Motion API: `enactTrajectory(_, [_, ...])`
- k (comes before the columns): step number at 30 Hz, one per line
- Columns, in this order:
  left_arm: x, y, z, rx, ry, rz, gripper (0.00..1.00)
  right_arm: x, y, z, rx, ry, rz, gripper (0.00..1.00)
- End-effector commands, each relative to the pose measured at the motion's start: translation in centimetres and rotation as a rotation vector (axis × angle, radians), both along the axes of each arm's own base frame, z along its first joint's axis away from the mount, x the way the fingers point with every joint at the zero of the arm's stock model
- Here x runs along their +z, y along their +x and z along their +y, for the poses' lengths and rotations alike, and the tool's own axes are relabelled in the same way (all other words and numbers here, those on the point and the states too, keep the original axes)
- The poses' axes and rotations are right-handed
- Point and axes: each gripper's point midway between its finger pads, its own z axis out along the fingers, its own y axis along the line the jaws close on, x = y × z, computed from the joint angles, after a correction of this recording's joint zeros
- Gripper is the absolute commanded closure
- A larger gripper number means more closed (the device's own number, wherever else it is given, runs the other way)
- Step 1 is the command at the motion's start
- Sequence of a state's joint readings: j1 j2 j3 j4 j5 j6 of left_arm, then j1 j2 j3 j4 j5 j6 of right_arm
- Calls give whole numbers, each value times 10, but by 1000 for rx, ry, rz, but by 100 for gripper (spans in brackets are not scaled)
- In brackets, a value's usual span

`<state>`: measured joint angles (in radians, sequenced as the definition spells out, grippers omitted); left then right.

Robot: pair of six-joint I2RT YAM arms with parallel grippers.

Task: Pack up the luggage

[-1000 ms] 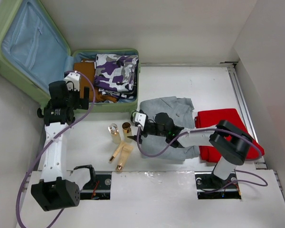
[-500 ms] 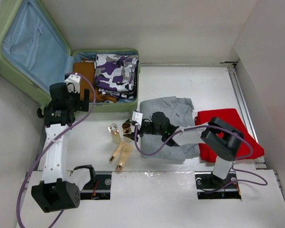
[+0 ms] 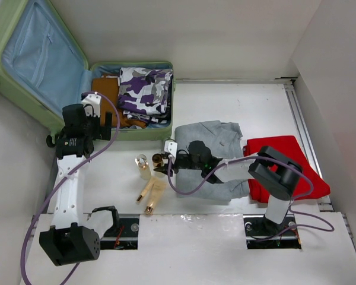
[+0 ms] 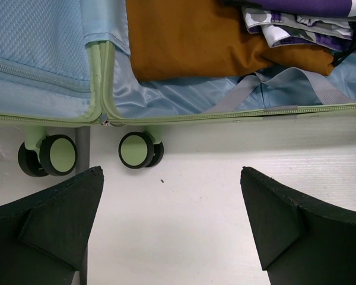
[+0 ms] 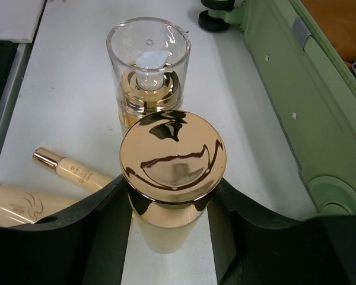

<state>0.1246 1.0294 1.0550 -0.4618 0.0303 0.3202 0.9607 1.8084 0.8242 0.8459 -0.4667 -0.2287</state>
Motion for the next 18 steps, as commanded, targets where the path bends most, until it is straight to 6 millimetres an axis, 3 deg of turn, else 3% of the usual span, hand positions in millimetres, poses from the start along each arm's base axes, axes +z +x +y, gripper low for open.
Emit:
enactTrajectory(1, [4,-3,3,10,16,-20,1,25,1,3,27,45,-16,95])
enactTrajectory(2, [4,-3,3,10,16,-20,1,33,0,0,27,49,-19,99])
enactTrajectory(7, [6,-2,5,13,30,-27,1,70,5,-10,5,27,-3,100])
enactTrajectory(9, [7,-1,5,14,31,-36,1,112,17,-15,-15,51,-47,100])
enactTrajectory(10, [7,-1,7,21,36,-36,1,110,15,-18,-13,-3,-24,100])
enactTrajectory(11, [7,-1,7,21,36,-36,1,121,20,-20,-39,-14,-40,100])
enactTrajectory(12, [5,0,7,21,35,-27,1,151,28,-20,-56,11,-82,100])
enactTrajectory(13, [5,0,7,21,35,-27,1,154,33,-26,-71,-20,-93,100])
enactTrajectory(15, [4,3,7,21,35,-27,1,193,49,-33,-114,23,-142,100])
enactTrajectory(17, [6,6,9,29,40,-34,1,216,60,-42,-155,39,-159,100])
enactTrajectory(18, [4,7,9,29,39,-25,1,247,74,-49,-218,76,-195,100])
